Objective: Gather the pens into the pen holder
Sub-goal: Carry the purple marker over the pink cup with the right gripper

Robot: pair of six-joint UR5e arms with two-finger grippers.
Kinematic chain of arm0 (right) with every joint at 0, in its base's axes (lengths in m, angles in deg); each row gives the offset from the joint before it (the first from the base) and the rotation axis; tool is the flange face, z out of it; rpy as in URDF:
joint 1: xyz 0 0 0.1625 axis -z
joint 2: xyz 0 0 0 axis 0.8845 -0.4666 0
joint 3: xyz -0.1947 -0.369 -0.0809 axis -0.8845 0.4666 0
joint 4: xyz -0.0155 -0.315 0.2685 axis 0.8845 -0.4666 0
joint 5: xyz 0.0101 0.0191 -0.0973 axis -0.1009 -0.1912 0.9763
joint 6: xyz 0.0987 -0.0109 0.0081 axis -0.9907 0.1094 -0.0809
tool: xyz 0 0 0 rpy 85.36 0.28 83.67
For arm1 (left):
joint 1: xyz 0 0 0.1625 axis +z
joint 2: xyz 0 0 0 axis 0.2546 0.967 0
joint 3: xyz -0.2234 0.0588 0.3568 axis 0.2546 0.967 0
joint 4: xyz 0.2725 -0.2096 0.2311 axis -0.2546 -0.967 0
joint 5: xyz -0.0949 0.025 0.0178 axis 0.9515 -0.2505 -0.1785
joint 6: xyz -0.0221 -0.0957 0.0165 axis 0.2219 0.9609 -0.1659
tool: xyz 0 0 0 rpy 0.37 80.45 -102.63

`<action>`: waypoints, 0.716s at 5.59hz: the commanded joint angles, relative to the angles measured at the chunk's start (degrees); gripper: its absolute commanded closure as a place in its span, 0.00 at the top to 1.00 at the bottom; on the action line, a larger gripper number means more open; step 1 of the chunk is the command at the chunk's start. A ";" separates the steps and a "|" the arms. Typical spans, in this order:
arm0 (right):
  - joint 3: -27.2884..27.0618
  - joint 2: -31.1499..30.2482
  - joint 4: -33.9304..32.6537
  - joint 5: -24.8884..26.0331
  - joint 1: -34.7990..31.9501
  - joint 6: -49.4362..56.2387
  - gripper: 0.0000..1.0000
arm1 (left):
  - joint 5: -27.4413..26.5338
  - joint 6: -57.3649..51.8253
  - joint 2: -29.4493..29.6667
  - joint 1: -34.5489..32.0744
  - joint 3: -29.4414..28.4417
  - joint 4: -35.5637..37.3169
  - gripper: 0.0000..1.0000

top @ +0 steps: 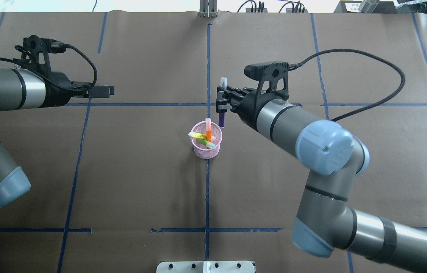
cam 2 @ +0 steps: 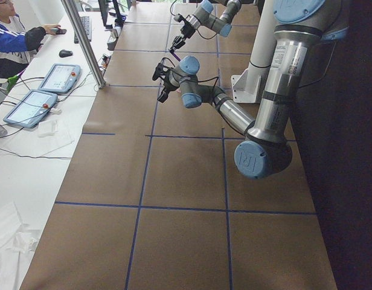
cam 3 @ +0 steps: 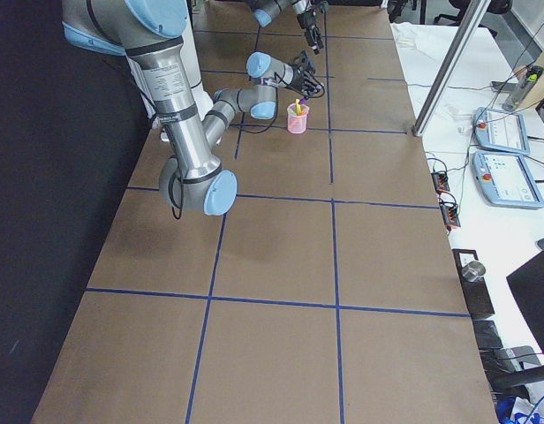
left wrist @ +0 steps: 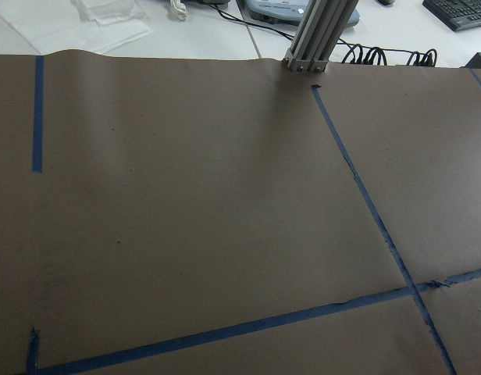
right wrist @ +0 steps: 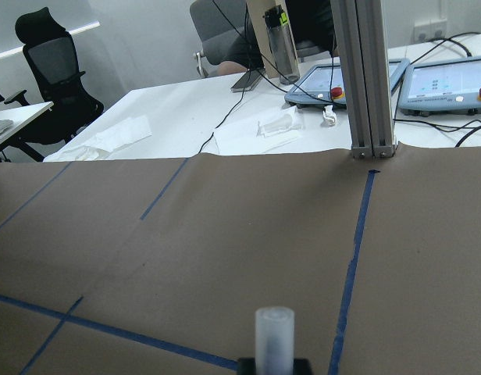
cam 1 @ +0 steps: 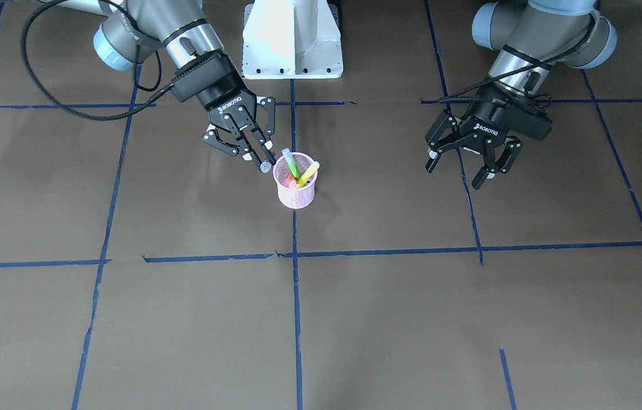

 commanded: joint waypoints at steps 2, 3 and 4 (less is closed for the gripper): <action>4.20 1.03 0.51 10.51 6.33 4.88 0.00 | 0.58 0.00 -2.27 -0.05 -0.45 -0.24 1.00; 5.51 1.20 0.59 11.83 6.86 5.08 0.00 | 0.58 0.08 -2.27 -0.05 -0.62 -0.24 1.00; 5.52 1.11 0.68 11.75 7.22 5.17 0.00 | 0.67 0.00 -2.18 0.03 -0.71 -0.24 1.00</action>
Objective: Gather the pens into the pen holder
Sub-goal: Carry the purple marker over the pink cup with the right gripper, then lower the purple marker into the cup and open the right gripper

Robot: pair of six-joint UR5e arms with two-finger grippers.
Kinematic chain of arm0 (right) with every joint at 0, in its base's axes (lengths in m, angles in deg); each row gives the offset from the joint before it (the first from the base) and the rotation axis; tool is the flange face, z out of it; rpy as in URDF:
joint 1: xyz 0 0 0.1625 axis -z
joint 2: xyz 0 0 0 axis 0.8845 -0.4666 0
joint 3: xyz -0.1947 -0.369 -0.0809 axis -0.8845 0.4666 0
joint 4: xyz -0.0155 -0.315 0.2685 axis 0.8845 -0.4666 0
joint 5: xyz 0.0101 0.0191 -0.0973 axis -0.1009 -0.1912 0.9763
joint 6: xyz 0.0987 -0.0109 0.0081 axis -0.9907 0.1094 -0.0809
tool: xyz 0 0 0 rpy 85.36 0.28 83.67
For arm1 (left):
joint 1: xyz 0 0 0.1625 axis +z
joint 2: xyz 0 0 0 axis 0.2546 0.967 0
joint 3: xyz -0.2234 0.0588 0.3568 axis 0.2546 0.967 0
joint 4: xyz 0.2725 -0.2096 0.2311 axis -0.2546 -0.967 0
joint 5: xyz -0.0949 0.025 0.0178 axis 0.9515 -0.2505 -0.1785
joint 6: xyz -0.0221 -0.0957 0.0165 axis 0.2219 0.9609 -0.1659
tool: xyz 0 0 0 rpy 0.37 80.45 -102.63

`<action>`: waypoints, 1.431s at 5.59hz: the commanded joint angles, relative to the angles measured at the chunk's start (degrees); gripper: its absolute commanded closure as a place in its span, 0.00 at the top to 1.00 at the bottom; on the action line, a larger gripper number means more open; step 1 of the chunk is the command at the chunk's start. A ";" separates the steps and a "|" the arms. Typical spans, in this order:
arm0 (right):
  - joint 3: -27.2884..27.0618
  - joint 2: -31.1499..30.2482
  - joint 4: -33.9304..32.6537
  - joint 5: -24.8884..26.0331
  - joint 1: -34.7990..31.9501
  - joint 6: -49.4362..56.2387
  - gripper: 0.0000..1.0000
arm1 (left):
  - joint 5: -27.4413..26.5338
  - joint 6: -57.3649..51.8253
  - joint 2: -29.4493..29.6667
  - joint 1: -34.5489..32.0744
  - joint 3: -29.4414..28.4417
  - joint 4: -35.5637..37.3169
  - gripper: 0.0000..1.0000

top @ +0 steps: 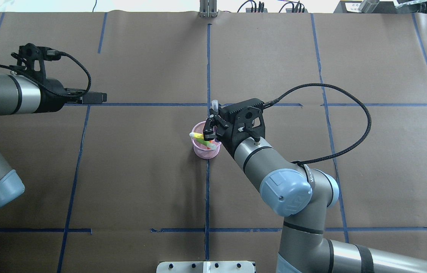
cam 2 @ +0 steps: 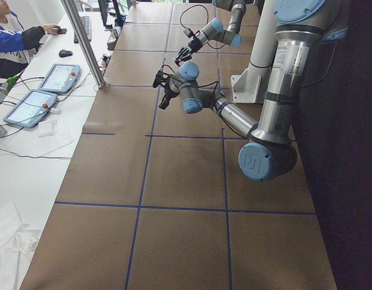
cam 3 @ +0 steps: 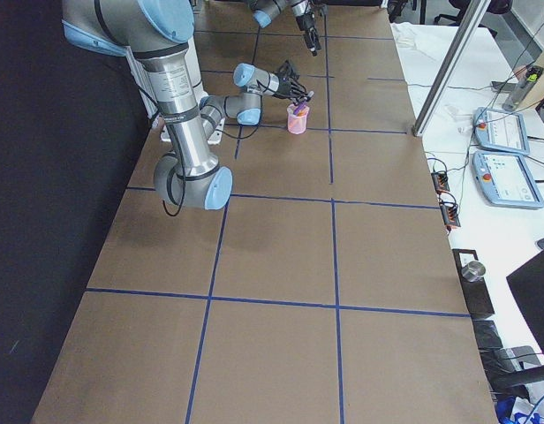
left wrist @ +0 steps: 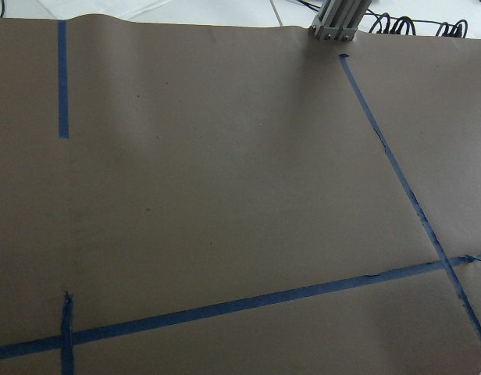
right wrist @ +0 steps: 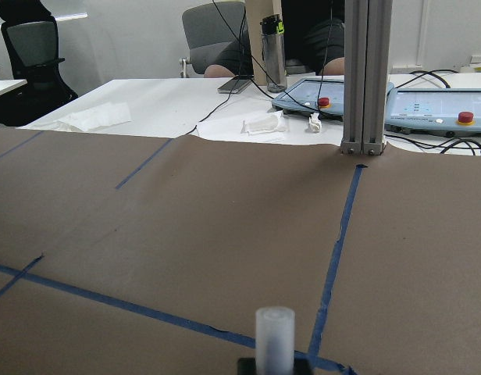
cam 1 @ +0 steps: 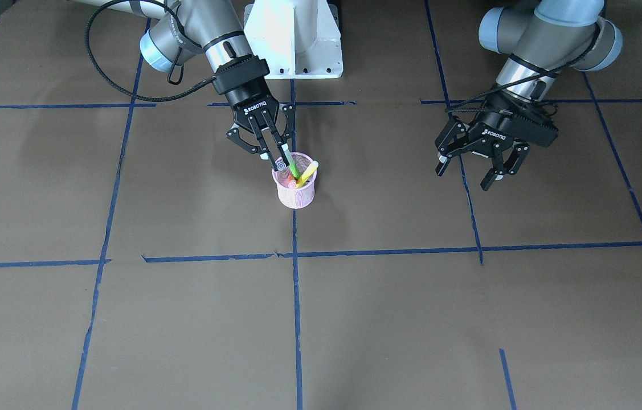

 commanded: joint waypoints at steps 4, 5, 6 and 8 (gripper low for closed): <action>1.98 3.24 0.08 0.58 0.69 -0.20 1.00 | -0.03 -0.04 0.00 -0.01 -0.08 -0.01 1.00; 1.55 3.25 0.08 0.49 0.69 -0.29 1.00 | -0.03 -0.04 0.00 -0.01 -0.08 -0.01 1.00; -0.72 3.94 -0.10 -0.21 0.61 -0.03 1.00 | 1.02 -0.04 0.00 -0.19 -0.08 0.08 1.00; -8.25 3.95 -17.21 -3.11 -0.09 -0.38 1.00 | 8.91 -8.33 -2.09 -7.19 0.79 6.81 1.00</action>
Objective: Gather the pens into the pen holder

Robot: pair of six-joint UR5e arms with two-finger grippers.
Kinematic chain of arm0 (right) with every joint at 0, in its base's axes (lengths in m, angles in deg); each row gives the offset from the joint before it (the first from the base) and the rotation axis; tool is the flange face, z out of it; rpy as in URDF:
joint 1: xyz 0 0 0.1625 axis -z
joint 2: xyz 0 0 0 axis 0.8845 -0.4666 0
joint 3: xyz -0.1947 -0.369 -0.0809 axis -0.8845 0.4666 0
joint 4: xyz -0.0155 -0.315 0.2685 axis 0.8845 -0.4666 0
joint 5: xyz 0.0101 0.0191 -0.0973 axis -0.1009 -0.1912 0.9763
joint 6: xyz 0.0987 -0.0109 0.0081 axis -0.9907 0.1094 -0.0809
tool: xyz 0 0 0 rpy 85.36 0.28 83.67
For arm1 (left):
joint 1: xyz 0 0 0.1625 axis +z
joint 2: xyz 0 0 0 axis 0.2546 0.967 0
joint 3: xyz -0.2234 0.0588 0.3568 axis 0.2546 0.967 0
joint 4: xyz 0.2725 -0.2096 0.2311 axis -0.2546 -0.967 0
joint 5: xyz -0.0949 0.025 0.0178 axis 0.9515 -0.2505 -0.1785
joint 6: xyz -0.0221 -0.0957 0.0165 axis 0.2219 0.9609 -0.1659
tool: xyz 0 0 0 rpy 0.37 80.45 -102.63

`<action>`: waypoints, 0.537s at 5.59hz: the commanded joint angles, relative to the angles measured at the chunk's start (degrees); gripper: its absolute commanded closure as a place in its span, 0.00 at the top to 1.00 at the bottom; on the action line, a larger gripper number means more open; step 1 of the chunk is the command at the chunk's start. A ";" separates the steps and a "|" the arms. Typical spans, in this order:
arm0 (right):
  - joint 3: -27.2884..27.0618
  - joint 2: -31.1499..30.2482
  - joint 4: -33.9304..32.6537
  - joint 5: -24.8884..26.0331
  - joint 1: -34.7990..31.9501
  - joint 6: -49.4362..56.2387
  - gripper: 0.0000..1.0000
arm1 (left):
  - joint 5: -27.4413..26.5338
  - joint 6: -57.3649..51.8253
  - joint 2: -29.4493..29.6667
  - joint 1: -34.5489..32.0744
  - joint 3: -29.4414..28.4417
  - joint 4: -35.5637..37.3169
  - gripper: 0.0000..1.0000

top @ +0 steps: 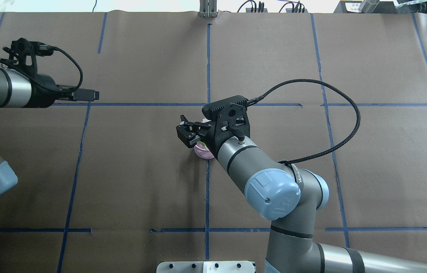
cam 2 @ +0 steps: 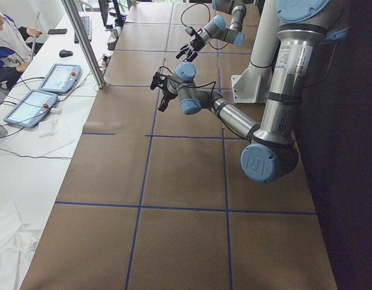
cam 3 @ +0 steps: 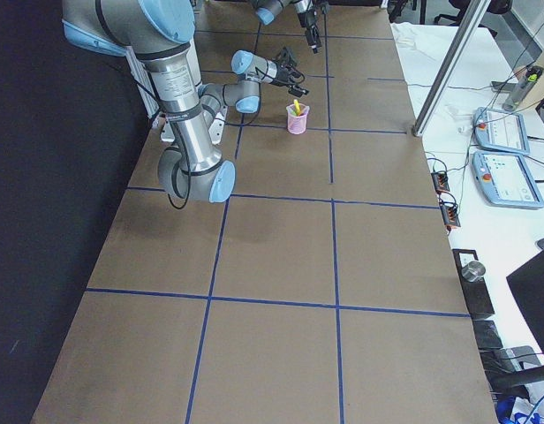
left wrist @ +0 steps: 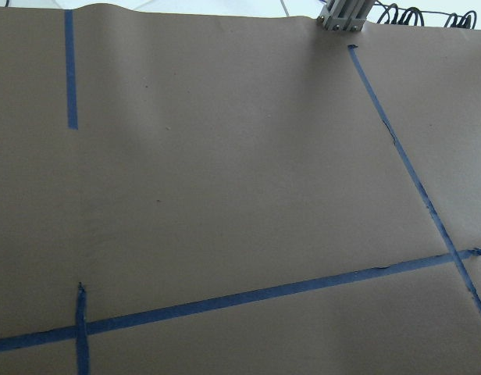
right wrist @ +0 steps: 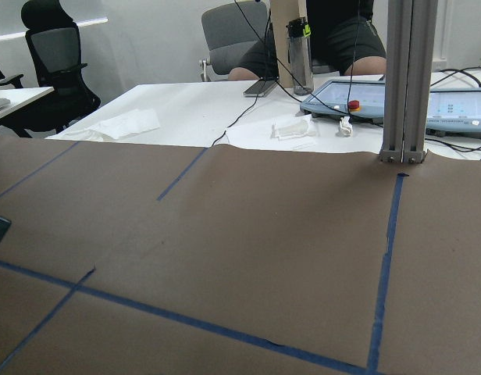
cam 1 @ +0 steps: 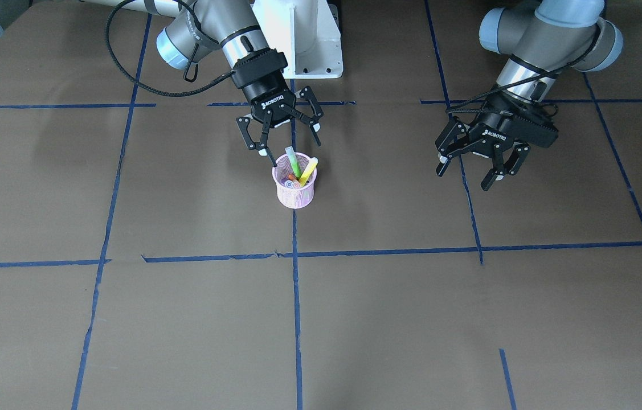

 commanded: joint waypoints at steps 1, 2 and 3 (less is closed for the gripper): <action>-8.14 0.01 -22.15 -1.35 -1.62 -0.41 1.00 | 6.72 -8.97 -2.16 -6.52 -0.09 4.07 1.00; -9.14 -0.69 -27.85 -10.40 -7.20 -0.94 1.00 | 12.68 -12.66 -2.16 -11.95 -0.36 9.73 1.00; -9.50 -1.05 -40.09 -25.37 -16.57 -0.16 1.00 | 12.91 -19.05 -3.30 -15.05 -0.45 15.79 1.00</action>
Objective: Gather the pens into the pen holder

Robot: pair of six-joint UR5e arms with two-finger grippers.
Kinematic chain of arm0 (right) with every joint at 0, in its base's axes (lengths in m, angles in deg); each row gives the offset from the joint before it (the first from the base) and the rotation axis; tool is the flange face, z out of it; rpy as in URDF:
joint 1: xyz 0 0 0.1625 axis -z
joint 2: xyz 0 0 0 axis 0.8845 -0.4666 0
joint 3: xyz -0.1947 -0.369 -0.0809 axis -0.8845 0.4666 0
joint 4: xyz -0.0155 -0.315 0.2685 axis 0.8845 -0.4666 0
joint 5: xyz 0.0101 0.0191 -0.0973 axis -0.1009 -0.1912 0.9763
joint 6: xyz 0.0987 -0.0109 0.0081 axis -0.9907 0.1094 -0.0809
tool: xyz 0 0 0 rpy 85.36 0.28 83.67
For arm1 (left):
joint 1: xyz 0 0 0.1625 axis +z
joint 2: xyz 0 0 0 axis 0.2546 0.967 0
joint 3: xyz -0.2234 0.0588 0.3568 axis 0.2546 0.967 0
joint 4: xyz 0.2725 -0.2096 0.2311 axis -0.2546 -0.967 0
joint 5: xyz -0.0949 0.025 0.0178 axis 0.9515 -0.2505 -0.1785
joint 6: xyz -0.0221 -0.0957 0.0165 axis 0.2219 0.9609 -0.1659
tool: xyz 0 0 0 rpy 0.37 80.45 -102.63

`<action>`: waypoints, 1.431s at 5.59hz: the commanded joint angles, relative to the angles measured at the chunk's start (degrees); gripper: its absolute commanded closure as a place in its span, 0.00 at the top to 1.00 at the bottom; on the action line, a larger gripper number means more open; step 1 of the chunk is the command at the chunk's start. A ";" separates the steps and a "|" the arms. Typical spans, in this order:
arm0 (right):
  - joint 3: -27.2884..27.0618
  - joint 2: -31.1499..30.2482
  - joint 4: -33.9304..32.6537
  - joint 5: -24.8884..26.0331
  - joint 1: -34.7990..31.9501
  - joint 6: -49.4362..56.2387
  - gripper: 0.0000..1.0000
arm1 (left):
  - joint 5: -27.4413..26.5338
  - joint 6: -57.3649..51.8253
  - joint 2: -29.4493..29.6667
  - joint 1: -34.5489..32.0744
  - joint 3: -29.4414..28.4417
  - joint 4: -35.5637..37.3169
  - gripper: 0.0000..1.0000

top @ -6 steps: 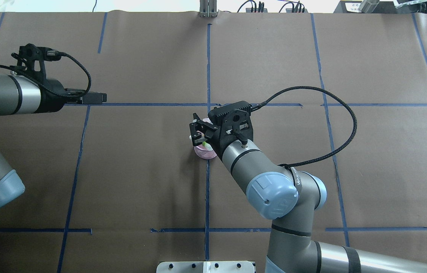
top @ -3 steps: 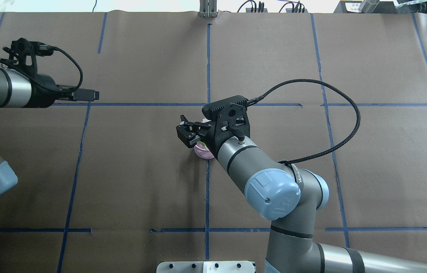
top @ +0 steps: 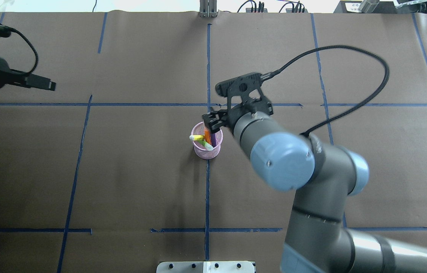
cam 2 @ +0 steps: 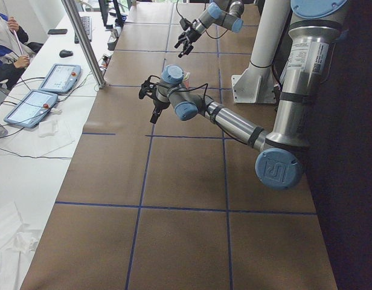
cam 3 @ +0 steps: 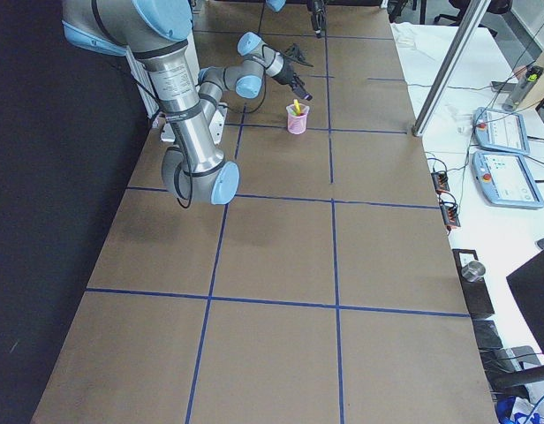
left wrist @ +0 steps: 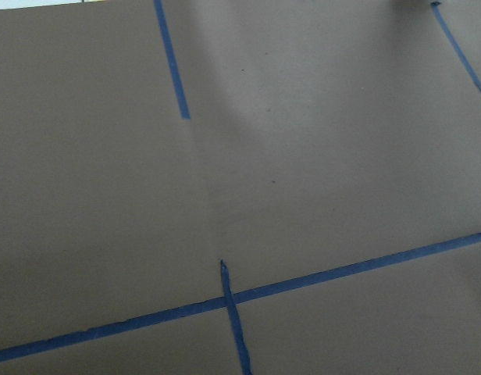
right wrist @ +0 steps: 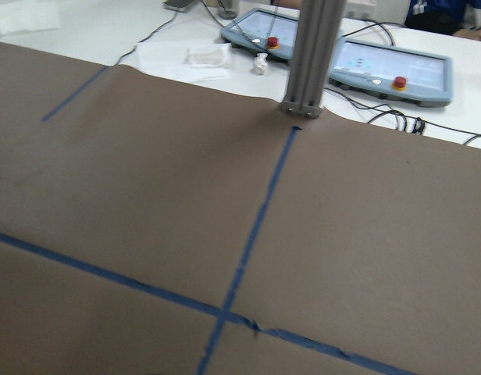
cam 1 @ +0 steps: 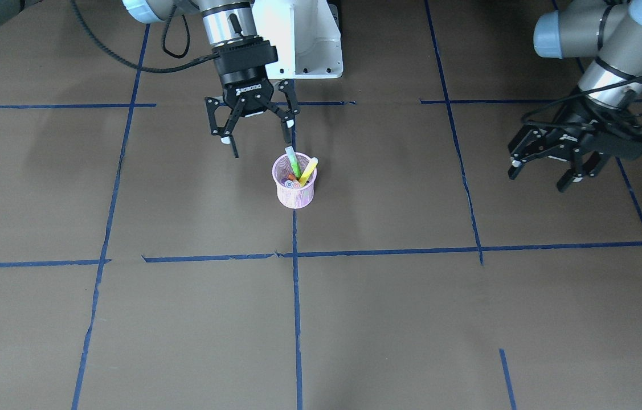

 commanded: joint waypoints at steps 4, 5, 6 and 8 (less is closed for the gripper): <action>3.63 -15.83 -14.51 -48.54 -39.10 27.32 1.00 | 10.83 -30.12 0.31 -23.98 -18.32 20.20 1.00; 6.61 -20.31 -14.51 -56.52 -45.16 35.83 1.00 | 13.67 -33.73 0.23 -26.99 -22.85 20.37 1.00; 7.08 -26.19 -14.51 -60.61 -50.96 43.83 1.00 | 13.96 -34.28 -0.29 -28.06 -23.25 22.03 1.00; 7.17 -32.48 -13.90 -63.20 -57.25 51.55 1.00 | 15.80 -42.69 -2.23 -30.35 -22.81 28.17 1.00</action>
